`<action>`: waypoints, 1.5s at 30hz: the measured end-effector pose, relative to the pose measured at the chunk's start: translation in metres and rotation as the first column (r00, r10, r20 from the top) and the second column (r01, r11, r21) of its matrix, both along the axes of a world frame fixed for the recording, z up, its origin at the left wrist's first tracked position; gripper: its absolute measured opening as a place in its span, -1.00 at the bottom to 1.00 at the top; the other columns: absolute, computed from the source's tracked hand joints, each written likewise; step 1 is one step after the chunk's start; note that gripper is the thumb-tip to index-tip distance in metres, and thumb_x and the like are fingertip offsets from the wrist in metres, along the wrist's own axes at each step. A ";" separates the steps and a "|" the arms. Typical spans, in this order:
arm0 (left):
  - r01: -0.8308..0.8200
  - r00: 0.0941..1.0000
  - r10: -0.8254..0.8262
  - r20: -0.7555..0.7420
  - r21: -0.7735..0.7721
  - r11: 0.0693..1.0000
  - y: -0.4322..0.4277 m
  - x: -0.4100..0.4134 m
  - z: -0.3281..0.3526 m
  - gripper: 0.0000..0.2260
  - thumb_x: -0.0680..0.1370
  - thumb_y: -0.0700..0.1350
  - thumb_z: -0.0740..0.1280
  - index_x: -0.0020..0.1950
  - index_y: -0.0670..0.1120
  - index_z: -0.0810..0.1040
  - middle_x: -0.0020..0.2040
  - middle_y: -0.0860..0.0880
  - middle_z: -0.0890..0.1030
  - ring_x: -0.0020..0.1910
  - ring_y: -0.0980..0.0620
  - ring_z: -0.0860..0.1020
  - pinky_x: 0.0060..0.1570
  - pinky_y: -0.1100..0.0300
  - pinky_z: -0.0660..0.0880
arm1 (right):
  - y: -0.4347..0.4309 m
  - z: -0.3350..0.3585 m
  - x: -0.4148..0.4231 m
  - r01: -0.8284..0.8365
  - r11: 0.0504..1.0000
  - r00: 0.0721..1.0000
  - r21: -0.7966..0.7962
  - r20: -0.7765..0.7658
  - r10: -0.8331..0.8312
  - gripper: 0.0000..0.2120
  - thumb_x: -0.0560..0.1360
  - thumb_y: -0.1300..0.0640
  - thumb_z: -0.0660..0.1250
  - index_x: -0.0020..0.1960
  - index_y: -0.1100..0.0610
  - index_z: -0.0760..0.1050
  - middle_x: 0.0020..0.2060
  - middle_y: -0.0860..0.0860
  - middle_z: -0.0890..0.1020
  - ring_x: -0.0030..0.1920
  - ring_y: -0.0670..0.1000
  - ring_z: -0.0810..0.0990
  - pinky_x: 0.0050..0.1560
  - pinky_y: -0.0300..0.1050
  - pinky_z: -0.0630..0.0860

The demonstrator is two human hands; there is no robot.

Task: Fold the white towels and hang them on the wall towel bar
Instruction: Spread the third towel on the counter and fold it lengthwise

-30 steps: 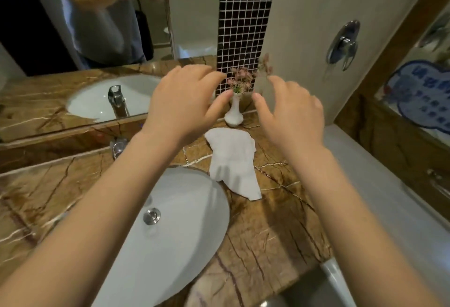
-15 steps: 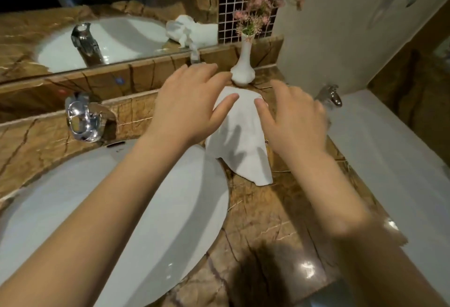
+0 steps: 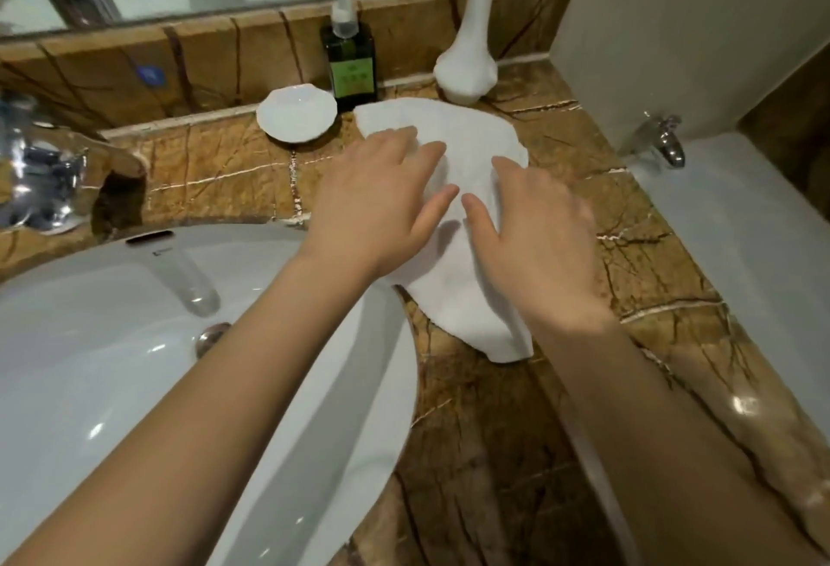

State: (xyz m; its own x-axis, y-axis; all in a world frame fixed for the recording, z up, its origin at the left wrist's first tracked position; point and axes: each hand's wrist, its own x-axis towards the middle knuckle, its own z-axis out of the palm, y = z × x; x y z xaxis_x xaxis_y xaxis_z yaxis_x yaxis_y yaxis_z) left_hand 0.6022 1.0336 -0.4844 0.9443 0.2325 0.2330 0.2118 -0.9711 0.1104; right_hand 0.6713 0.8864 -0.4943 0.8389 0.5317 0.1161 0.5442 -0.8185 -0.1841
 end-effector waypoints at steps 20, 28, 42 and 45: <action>0.177 0.979 -0.116 0.168 -0.415 0.892 -0.014 -0.018 0.009 -0.47 0.37 -0.25 0.31 0.35 -0.08 0.42 0.21 -0.08 0.50 0.13 -0.08 0.49 -0.08 -0.04 0.50 | -0.010 0.027 0.003 -0.145 0.984 0.982 0.105 -0.105 0.156 -0.10 0.35 -0.10 0.47 0.52 -0.06 0.03 0.45 0.03 0.24 0.42 0.11 0.26 0.26 0.06 0.36; 0.338 0.938 -0.267 0.223 -0.404 0.850 -0.015 -0.066 0.071 -0.60 0.39 -0.19 0.30 0.24 -0.06 0.46 0.16 -0.04 0.47 0.09 0.01 0.48 -0.11 -0.05 0.50 | -0.013 0.079 -0.026 -0.399 0.913 0.903 0.089 -0.131 0.408 -0.23 0.28 -0.15 0.48 0.40 -0.20 0.21 0.51 -0.09 0.16 0.51 0.00 0.11 0.40 0.10 0.20; 0.321 0.942 -0.249 0.224 -0.393 0.862 -0.015 -0.229 0.117 -0.57 0.38 -0.05 0.23 0.24 -0.08 0.49 0.15 -0.04 0.55 0.17 -0.01 0.49 0.06 -0.05 0.48 | -0.017 0.119 -0.161 -0.561 0.810 0.778 0.170 -0.224 0.587 -0.39 0.28 -0.16 0.36 0.30 -0.12 0.34 0.13 -0.12 0.55 0.10 0.07 0.49 0.01 0.04 0.46; 0.290 0.952 -0.219 0.213 -0.409 0.865 -0.016 -0.273 0.115 -0.62 0.39 -0.04 0.24 0.20 -0.04 0.50 0.12 0.00 0.54 0.12 0.04 0.50 0.02 0.00 0.50 | -0.018 0.127 -0.199 -0.593 0.792 0.749 0.148 -0.259 0.609 -0.56 0.30 -0.13 0.42 0.12 -0.09 0.40 -0.01 -0.11 0.56 0.01 0.02 0.49 -0.06 0.04 0.48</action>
State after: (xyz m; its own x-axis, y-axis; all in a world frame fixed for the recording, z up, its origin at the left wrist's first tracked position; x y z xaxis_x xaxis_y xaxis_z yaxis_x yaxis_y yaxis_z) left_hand 0.3297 1.0173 -0.3697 0.9446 0.0996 0.3128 -0.0908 -0.8364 0.5406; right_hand 0.4718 0.8679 -0.3674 0.3477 0.9372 -0.0277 0.8387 -0.3241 -0.4377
